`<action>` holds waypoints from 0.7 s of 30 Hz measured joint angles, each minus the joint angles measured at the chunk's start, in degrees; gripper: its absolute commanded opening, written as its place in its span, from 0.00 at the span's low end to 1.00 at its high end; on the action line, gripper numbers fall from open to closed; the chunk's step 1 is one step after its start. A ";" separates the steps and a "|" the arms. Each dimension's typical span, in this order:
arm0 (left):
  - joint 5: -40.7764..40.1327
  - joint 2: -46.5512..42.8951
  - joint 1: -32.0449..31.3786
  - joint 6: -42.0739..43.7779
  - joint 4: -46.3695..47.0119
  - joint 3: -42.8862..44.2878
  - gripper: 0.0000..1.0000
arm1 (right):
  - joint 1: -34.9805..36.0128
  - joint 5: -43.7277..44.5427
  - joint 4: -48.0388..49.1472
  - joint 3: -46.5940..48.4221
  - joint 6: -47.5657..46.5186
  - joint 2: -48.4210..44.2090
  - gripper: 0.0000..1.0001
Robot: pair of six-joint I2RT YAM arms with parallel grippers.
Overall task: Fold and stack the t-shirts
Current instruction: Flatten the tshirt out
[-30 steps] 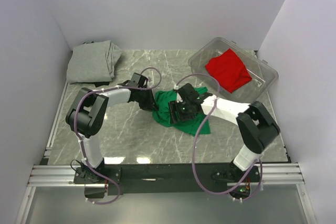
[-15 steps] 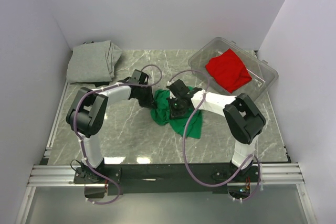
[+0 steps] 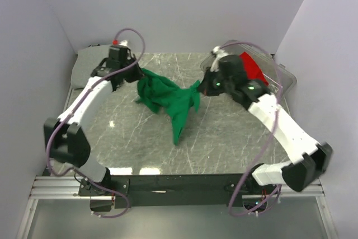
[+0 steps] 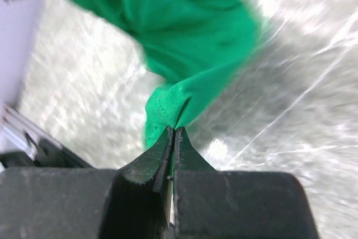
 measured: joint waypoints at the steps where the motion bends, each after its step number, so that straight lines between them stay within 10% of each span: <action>1: -0.63 -1.86 0.57 -0.02 -0.17 0.07 0.00 | -1.16 0.50 -0.79 1.03 0.04 -2.25 0.00; 15: -11.76 -23.85 3.10 -1.79 -5.05 6.14 0.00 | -3.82 10.08 -7.13 7.48 0.52 -18.10 0.00; 21: -7.98 -19.63 4.17 -2.51 -1.14 7.98 0.00 | -11.02 11.21 -3.98 6.34 -0.31 -14.80 0.00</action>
